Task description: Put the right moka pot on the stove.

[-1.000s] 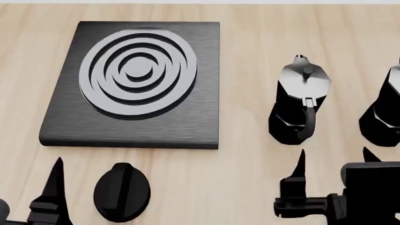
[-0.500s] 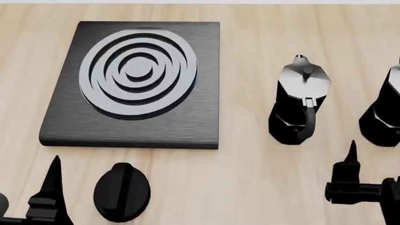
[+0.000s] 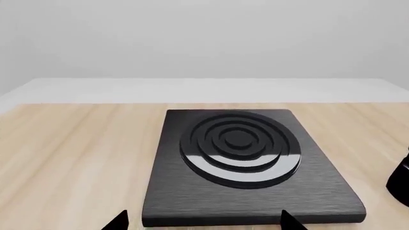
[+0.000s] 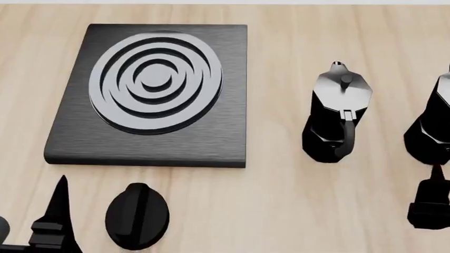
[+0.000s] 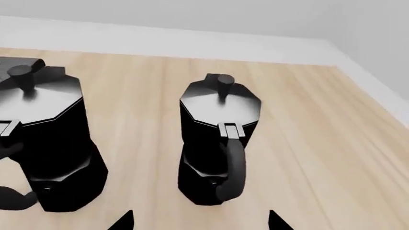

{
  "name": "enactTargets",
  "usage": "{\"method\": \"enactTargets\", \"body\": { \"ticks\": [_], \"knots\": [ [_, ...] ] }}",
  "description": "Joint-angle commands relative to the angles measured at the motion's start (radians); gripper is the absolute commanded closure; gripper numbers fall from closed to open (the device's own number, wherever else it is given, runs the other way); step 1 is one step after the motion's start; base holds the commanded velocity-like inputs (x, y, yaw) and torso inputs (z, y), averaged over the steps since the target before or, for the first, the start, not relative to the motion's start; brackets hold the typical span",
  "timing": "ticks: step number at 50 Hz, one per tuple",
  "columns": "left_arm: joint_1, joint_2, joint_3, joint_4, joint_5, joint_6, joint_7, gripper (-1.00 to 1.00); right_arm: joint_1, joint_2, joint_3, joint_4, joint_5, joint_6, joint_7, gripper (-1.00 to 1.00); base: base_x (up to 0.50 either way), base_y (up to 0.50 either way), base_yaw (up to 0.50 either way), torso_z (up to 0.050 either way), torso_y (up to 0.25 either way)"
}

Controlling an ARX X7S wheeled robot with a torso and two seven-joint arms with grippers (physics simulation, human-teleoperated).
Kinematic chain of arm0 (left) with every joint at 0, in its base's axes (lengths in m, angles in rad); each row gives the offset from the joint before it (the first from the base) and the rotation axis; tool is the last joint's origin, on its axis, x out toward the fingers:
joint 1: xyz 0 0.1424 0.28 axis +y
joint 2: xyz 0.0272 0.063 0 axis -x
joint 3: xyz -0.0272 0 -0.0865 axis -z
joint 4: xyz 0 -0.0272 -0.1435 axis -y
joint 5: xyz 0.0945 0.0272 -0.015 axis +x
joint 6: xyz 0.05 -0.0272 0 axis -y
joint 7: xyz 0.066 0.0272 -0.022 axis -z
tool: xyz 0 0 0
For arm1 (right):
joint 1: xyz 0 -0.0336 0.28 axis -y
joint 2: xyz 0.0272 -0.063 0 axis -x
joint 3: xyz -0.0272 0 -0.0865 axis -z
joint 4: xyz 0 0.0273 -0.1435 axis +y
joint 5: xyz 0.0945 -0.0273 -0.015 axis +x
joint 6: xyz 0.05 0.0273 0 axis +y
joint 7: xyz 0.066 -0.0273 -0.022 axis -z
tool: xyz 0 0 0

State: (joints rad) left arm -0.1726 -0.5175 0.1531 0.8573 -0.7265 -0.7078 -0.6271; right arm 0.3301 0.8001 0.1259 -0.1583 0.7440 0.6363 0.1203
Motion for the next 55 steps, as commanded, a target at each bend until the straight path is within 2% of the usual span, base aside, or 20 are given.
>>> {"method": "enactTargets", "body": {
  "ticks": [1, 9, 10, 14, 30, 55],
  "knots": [
    [-0.005, -0.002, -0.003, 0.0, -0.012, -0.004, -0.008, -1.0, 0.059, 0.015, 0.009, 0.083, 0.029, -0.001, -0.063, -1.0, 0.0, 0.0, 0.0, 0.0, 0.0],
    [-0.003, -0.005, 0.002, -0.002, -0.008, 0.002, -0.005, -1.0, 0.083, -0.014, -0.027, 0.189, -0.017, -0.073, -0.121, -1.0, 0.0, 0.0, 0.0, 0.0, 0.0],
    [-0.004, -0.005, 0.003, -0.004, -0.009, 0.002, -0.005, -1.0, 0.125, 0.003, -0.034, 0.186, -0.003, -0.035, -0.123, -1.0, 0.0, 0.0, 0.0, 0.0, 0.0],
    [0.001, -0.005, 0.003, -0.007, -0.006, 0.009, -0.003, -1.0, 0.139, -0.023, -0.06, 0.257, -0.042, -0.083, -0.146, -1.0, 0.0, 0.0, 0.0, 0.0, 0.0],
    [-0.006, -0.006, 0.004, -0.015, -0.017, 0.011, -0.003, -1.0, 0.274, -0.051, -0.12, 0.408, -0.083, -0.085, -0.181, -1.0, 0.0, 0.0, 0.0, 0.0, 0.0],
    [-0.003, -0.011, 0.016, -0.023, -0.009, 0.027, -0.001, -1.0, 0.389, -0.081, -0.187, 0.556, -0.148, -0.118, -0.218, -1.0, 0.0, 0.0, 0.0, 0.0, 0.0]
  ]
}}
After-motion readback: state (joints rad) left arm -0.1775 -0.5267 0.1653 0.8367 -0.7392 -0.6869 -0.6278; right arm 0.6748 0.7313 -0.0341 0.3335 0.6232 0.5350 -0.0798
